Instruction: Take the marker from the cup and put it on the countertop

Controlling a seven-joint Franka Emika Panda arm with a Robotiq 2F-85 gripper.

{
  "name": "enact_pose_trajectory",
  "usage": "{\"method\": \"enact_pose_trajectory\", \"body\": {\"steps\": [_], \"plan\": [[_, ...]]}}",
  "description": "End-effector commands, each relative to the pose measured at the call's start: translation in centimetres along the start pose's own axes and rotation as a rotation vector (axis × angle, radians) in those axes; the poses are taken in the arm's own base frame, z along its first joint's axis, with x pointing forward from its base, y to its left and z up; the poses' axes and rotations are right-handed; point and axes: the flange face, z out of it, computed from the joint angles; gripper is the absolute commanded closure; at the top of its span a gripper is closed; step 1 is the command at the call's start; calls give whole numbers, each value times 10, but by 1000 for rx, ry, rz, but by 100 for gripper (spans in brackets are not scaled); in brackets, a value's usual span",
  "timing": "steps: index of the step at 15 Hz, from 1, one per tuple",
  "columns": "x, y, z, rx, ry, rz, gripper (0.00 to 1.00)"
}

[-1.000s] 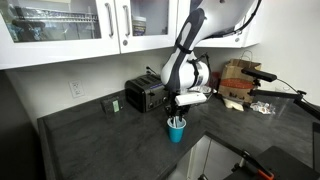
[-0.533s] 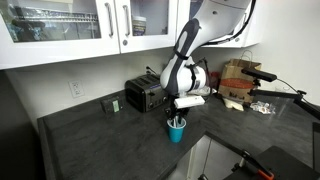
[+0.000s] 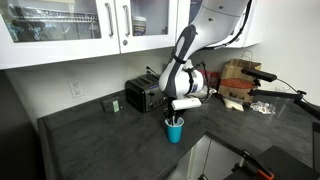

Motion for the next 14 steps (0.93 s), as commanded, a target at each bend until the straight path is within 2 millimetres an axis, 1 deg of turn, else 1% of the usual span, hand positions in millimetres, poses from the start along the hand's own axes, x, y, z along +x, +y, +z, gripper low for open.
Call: {"method": "enact_pose_trajectory", "body": {"steps": [1,2,4,5,8,14], "plan": [[3,4,1,5,30,4,87],[2,4,1,3,27,-1,88],[-2,3,-3,3,20,-14,100],[-3,2,-5,1,21,-18,94],[-9,-2,-18,-4,9,-16,94],[-23,-6,-60,-16,19,-7,94]]}}
